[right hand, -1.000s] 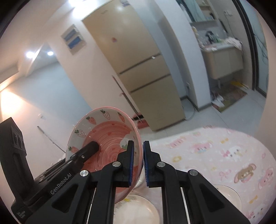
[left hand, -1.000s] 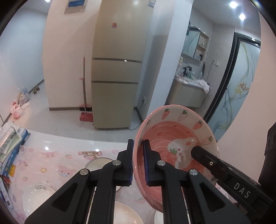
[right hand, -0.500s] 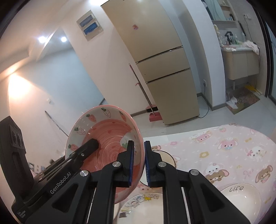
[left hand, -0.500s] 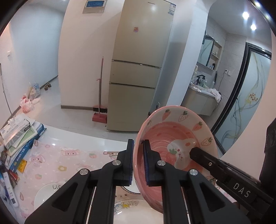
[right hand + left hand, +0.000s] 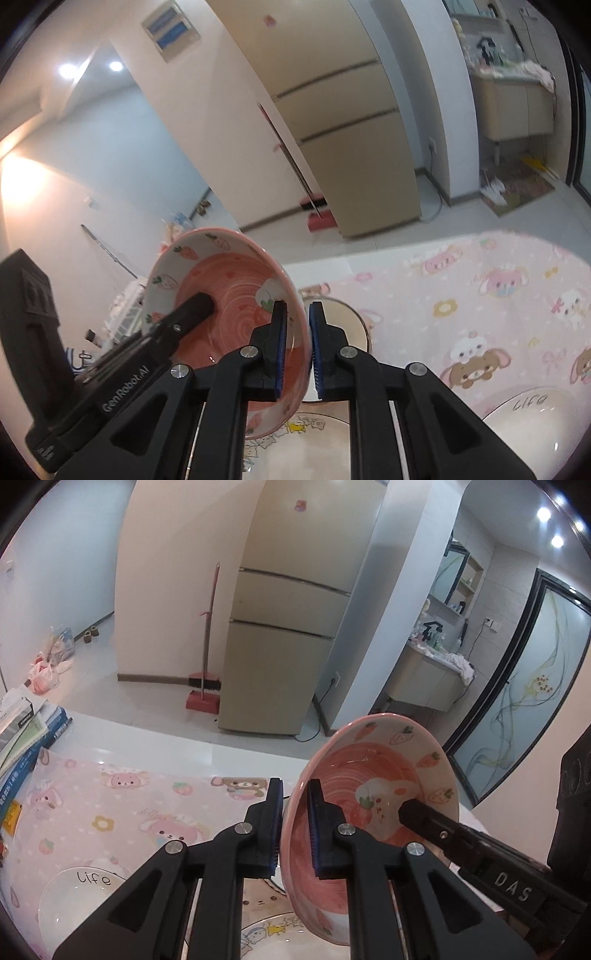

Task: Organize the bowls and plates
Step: 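Lower the pink bowl onto the white bowls and open the left tool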

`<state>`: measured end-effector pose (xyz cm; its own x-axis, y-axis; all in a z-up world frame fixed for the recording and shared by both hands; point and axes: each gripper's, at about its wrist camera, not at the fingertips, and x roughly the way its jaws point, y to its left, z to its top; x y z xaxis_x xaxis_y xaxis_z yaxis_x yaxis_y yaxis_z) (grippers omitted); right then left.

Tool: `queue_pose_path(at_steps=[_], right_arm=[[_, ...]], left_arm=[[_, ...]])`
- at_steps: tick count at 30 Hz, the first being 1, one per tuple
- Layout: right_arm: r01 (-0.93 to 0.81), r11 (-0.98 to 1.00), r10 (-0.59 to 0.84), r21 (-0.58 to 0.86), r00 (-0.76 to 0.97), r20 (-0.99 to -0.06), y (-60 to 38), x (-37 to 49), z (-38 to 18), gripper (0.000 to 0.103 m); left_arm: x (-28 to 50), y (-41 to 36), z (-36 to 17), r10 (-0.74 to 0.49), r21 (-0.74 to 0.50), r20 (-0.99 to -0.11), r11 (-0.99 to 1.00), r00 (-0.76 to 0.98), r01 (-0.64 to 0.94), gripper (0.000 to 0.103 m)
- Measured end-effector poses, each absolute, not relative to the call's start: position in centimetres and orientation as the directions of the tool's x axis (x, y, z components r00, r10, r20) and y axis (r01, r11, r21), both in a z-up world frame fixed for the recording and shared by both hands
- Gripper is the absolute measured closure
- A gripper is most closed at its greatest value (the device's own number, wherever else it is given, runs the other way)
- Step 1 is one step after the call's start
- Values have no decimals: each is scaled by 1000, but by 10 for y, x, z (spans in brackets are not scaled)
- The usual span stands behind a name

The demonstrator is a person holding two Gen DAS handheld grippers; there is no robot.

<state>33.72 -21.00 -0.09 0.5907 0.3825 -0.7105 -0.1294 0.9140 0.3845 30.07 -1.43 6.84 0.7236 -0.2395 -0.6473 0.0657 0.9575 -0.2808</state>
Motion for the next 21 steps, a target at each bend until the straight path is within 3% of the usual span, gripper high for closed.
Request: queue_pose_path(at_steps=[9, 14, 21], right_arm=[[-71, 922, 353, 381, 559, -750, -219, 357, -43, 88], [-58, 916, 363, 397, 543, -757, -224, 366, -59, 88], [-47, 929, 335, 367, 526, -782, -214, 367, -72, 88]], left_arm=[[322, -20, 32, -262, -279, -675, 956, 690, 91, 94], [325, -34, 24, -188, -180, -697, 980, 692, 84, 94], [330, -34, 9, -142, -139, -730, 989, 669, 59, 89]])
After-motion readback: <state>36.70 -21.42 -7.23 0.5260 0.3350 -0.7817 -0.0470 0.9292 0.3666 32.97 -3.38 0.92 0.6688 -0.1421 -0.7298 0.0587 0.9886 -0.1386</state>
